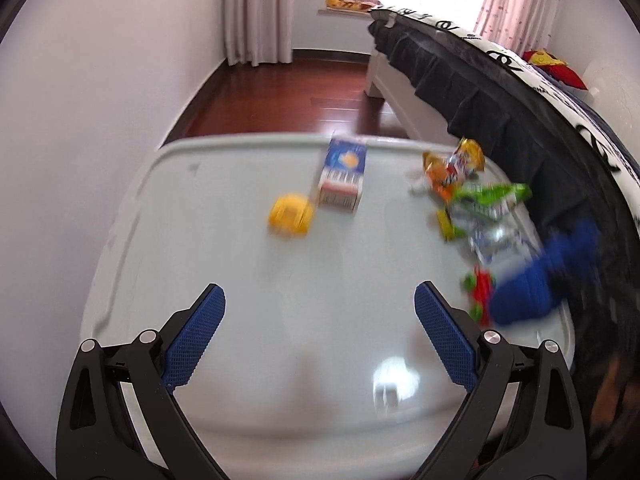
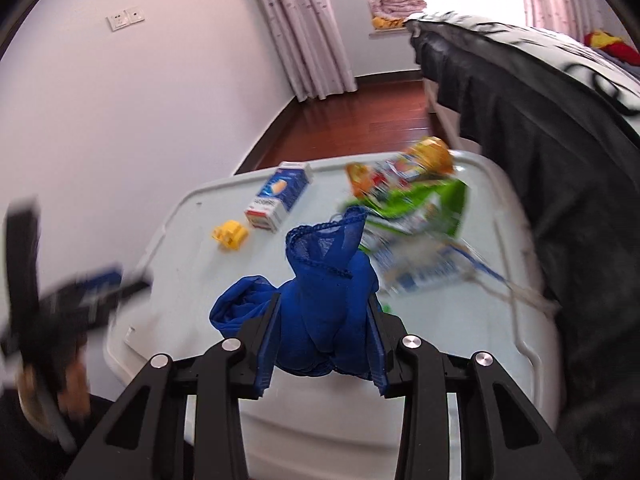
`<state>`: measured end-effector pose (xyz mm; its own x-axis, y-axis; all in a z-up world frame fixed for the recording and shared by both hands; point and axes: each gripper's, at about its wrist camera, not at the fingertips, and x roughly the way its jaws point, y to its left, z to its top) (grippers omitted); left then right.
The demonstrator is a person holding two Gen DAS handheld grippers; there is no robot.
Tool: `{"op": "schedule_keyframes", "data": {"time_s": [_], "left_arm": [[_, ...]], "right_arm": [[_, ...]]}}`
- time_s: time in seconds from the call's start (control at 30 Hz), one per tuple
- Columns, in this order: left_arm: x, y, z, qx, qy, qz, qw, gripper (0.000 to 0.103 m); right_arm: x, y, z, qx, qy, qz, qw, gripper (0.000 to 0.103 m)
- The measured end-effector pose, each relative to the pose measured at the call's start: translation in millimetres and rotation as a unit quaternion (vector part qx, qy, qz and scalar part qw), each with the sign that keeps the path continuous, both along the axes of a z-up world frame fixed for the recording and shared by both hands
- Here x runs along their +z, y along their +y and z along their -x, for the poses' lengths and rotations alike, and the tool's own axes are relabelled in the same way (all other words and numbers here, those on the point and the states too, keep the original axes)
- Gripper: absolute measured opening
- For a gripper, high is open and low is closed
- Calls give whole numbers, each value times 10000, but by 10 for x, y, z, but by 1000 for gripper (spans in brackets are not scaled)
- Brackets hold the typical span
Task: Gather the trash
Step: 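Grasp the blue-white medicine box with the left gripper while the right holds the cloth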
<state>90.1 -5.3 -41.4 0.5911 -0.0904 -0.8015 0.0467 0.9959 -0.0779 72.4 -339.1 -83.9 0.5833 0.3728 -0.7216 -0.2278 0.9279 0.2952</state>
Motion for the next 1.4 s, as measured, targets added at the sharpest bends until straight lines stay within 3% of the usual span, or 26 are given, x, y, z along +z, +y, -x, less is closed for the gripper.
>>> {"op": "schedule_keyframes", "data": {"time_s": [0.23, 0.37, 0.63, 0.8, 0.87, 0.9, 0.93, 1.1, 1.23, 1.4], "left_arm": [[-211, -335, -1115, -211, 361, 19, 9991, 93], [-378, -458, -1522, -176, 530, 44, 9984, 93], [-735, -577, -2094, -125, 809, -386, 9959, 93], [-1002, -482, -2276, 63, 1084, -398, 9933, 93], [-1046, -464, -2300, 162, 949, -484, 9942, 82], [-1016, -482, -2286, 113, 804, -480, 9955, 52], [-975, -537, -2270, 22, 707, -596, 9957, 50], [-980, -632, -2195, 97, 560, -958, 9938, 50], [-913, -630, -2125, 234, 510, -958, 9938, 49], [-612, -624, -1905, 181, 228, -907, 9955, 49]], "right_arm": [[-153, -242, 76, -230, 8, -103, 9997, 37], [-215, -320, 9, -250, 59, -232, 9994, 38], [-261, -389, -59, -245, 112, -369, 9990, 38], [-260, -383, -68, -228, 85, -381, 9990, 38], [-255, -377, -67, -216, 88, -391, 9990, 38], [-254, -375, -68, -214, 87, -392, 9990, 38], [-254, -374, -68, -216, 88, -386, 9990, 38], [-246, -386, -63, -244, 114, -431, 9987, 38], [-236, -379, -63, -267, 112, -410, 9987, 38], [-241, -351, -69, -301, 110, -343, 9989, 38]]}}
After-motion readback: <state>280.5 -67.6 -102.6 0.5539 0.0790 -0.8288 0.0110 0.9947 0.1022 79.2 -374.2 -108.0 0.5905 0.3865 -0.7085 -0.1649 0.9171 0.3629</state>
